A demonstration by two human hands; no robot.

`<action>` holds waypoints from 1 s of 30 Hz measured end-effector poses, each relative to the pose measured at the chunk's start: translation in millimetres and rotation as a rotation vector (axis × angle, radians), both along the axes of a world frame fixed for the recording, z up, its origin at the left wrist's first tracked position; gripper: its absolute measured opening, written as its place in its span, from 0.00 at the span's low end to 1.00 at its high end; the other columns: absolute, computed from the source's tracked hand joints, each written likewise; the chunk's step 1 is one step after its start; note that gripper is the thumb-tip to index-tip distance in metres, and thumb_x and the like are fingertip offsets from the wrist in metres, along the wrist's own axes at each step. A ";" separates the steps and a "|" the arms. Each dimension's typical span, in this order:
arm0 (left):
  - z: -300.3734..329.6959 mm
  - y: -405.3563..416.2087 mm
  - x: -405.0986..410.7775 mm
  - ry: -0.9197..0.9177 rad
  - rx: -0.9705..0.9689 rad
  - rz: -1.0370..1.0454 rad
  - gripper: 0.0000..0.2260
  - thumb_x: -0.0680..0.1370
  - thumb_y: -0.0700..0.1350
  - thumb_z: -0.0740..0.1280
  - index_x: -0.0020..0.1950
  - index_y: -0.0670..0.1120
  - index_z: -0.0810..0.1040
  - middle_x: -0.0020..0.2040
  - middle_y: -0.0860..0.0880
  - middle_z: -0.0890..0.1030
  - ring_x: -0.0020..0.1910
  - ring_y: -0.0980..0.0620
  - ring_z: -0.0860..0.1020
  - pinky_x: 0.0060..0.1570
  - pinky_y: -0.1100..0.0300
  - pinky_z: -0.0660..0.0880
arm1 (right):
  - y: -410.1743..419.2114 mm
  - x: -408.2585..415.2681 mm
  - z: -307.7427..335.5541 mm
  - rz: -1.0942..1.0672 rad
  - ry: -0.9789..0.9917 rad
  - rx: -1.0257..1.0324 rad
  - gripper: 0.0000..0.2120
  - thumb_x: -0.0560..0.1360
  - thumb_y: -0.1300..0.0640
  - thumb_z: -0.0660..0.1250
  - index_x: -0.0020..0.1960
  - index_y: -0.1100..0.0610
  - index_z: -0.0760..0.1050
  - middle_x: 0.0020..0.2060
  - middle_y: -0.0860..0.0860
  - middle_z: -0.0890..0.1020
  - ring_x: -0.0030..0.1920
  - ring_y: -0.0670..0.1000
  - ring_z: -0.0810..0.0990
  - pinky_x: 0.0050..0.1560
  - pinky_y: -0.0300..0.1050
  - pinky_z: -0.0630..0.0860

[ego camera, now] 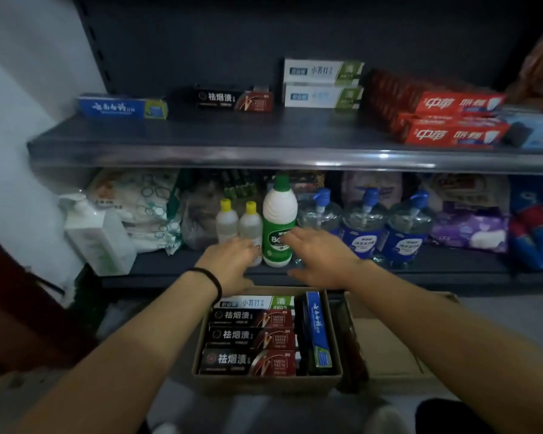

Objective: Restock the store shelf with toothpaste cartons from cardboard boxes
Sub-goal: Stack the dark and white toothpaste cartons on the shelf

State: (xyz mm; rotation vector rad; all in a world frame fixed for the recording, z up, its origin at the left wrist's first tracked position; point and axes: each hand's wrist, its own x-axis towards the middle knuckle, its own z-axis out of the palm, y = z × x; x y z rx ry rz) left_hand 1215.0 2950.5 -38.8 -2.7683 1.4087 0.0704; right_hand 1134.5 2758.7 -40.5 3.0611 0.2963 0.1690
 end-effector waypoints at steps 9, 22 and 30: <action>-104.6 18.3 11.9 0.170 0.131 0.082 0.24 0.73 0.51 0.69 0.68 0.50 0.69 0.63 0.50 0.72 0.62 0.49 0.70 0.56 0.53 0.73 | 4.2 3.6 -115.4 -0.014 0.263 0.070 0.28 0.75 0.47 0.66 0.70 0.56 0.65 0.63 0.53 0.72 0.62 0.54 0.71 0.60 0.48 0.67; -174.2 18.9 50.7 0.302 0.134 0.134 0.22 0.73 0.49 0.69 0.66 0.48 0.71 0.64 0.50 0.72 0.63 0.49 0.71 0.58 0.52 0.74 | 12.2 53.0 -197.7 -0.064 0.522 0.116 0.32 0.75 0.47 0.67 0.73 0.59 0.62 0.68 0.57 0.69 0.67 0.57 0.69 0.65 0.50 0.69; -179.4 24.5 61.5 0.307 0.108 0.148 0.23 0.73 0.51 0.70 0.66 0.49 0.72 0.66 0.51 0.71 0.63 0.49 0.71 0.59 0.52 0.73 | 13.9 59.3 -211.1 -0.107 0.637 0.190 0.25 0.74 0.45 0.67 0.67 0.57 0.69 0.63 0.55 0.74 0.62 0.55 0.73 0.60 0.49 0.73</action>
